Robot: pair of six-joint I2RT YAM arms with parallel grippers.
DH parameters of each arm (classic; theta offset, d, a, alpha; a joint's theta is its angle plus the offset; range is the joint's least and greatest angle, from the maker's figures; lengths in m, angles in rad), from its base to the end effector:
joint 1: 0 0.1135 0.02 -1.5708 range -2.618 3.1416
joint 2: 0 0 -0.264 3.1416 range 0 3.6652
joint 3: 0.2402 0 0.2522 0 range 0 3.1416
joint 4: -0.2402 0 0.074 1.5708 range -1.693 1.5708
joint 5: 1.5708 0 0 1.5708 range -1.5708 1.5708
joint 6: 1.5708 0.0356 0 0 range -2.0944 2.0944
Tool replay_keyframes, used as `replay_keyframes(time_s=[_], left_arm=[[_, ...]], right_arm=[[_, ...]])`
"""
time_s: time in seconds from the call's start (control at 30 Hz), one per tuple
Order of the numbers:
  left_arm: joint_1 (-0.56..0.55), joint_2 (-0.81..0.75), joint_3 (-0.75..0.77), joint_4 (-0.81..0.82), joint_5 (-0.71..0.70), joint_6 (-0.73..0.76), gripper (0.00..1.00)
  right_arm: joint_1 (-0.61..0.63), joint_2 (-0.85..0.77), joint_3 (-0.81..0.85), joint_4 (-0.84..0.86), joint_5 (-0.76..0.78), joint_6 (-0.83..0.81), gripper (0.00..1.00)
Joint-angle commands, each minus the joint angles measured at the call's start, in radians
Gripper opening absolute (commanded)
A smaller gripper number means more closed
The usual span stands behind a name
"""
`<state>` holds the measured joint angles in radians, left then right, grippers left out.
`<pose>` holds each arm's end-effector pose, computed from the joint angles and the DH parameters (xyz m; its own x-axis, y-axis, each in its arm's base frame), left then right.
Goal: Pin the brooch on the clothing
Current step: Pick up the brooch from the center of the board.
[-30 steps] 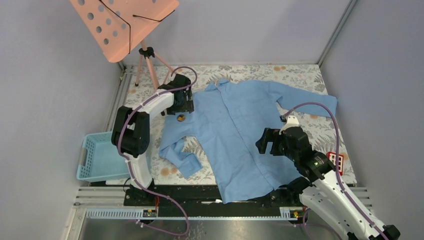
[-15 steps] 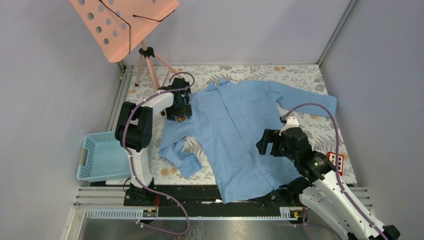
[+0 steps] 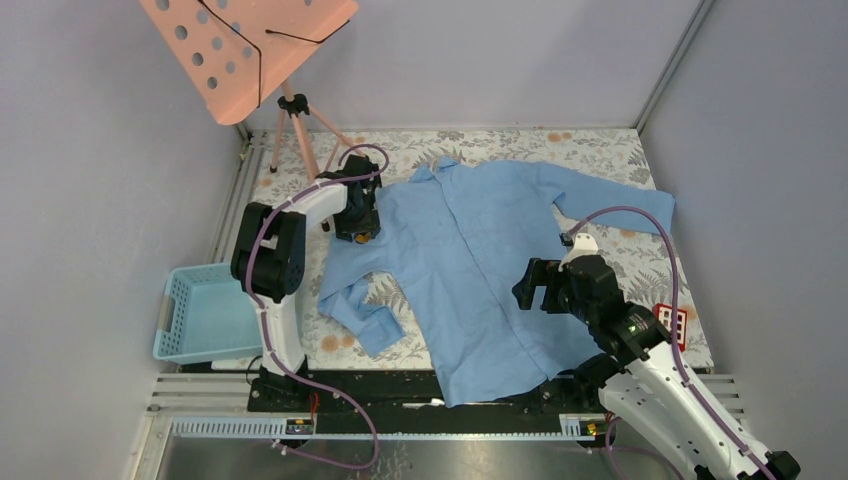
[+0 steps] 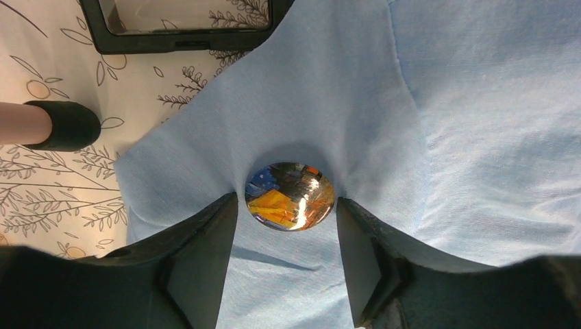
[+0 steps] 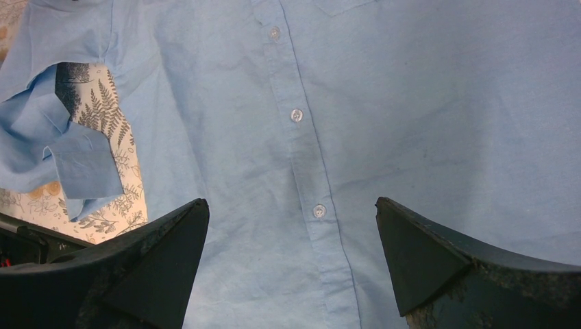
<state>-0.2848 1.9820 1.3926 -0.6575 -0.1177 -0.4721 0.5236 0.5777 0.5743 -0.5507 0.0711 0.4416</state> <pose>0.3825 -0.1076 0.1655 -0.9209 -0.2010 -0.3341 -0.1972 0.9793 -0.0456 0.1200 0.0664 0.2592 -0.6028 0.1443 -0.7848 -0.2088 0.9207 0.3297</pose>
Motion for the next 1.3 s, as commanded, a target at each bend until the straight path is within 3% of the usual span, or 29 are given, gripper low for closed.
replay_keyframes(time_s=[0.0,0.37,0.53,0.9,1.07,1.27], left_arm=[[0.006,0.019,0.049,-0.02,0.007,-0.004,0.55],[0.006,0.021,0.052,-0.025,0.025,0.011,0.44],[-0.01,-0.049,0.008,0.014,0.048,-0.009,0.42],[-0.156,-0.164,-0.024,0.012,0.031,-0.007,0.42],[-0.261,-0.173,-0.047,0.058,0.036,-0.014,0.41],[-0.383,-0.178,-0.09,0.146,0.042,0.0,0.41]], right_arm=[[0.007,-0.004,0.001,-0.022,0.035,-0.009,1.0],[0.006,-0.015,-0.001,-0.029,0.036,-0.008,1.0],[0.007,-0.014,0.008,-0.032,0.035,-0.007,1.0],[0.007,0.035,-0.007,0.028,-0.007,0.015,1.0],[0.005,0.131,-0.012,0.138,-0.058,0.035,0.99],[0.002,0.373,0.042,0.305,-0.231,0.034,0.98]])
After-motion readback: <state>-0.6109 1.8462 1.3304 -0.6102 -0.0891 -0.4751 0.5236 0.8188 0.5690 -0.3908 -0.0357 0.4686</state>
